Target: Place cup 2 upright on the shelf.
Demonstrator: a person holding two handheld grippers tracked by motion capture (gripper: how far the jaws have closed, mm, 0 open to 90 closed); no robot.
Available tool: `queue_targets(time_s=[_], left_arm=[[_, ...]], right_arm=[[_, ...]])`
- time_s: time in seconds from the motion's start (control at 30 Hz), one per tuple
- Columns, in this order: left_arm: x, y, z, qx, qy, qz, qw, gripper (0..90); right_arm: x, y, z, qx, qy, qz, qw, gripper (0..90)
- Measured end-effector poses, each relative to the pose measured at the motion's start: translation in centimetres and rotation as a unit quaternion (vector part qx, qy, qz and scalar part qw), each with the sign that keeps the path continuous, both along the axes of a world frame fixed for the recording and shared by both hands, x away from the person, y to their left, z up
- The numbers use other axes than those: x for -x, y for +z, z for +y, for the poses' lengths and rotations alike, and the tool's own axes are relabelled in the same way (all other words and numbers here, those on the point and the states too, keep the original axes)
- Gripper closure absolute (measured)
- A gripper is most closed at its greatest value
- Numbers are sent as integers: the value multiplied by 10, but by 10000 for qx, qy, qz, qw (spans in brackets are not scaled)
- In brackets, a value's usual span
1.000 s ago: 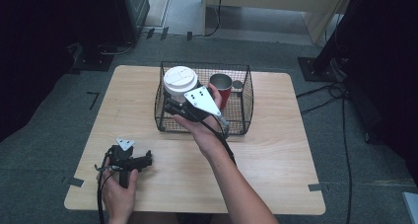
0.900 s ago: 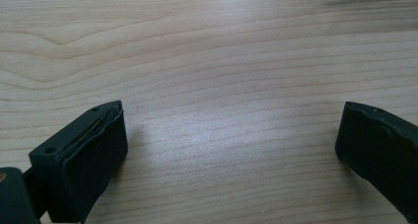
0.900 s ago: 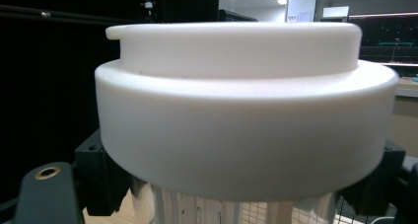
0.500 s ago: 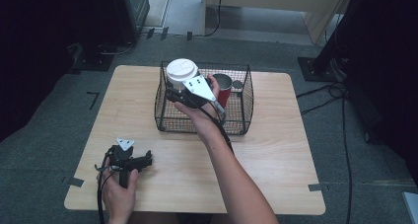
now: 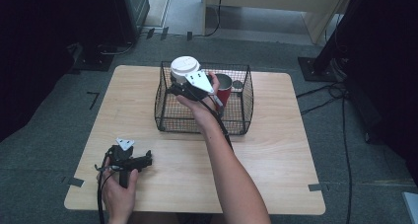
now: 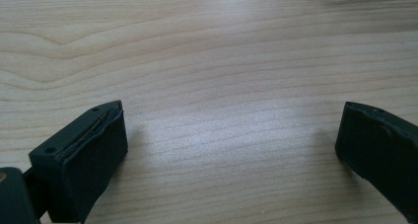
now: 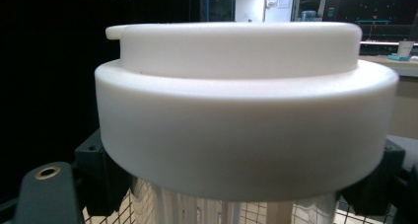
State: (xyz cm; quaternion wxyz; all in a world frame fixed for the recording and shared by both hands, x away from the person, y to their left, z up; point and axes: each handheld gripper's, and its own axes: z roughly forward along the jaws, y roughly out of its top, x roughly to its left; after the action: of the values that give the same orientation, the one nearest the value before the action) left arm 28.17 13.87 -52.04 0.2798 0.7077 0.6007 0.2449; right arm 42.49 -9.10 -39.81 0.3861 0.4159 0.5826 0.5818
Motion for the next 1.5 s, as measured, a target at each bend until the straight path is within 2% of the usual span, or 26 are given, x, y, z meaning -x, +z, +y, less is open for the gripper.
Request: queue_targets(time_s=[0.13,0.27,0.37,0.63,0.8,0.97,1.1,1.5], left_arm=[[0,0,0,3,2,-2,10000,1],[0,0,0,2,0,1,10000,1],[0,0,0,3,1,1,10000,1],[0,0,0,2,-1,2,10000,1],[0,0,0,2,0,4,10000,1],[0,0,0,0,-1,3,10000,1],[0,0,0,-1,-1,3,10000,1],[0,0,0,-1,-2,3,10000,1]], right_arm=[[-9,-6,2,-96,54,96,9999,159],[-14,-11,9,57,110,109,9999,159],[-16,-15,14,68,164,146,9997,159],[-22,-26,18,138,94,295,9994,159],[-27,-34,22,228,89,435,9988,159],[-33,-44,24,532,85,485,9974,159],[-36,-49,24,563,78,604,9966,159],[-35,-49,21,567,338,833,9943,156]])
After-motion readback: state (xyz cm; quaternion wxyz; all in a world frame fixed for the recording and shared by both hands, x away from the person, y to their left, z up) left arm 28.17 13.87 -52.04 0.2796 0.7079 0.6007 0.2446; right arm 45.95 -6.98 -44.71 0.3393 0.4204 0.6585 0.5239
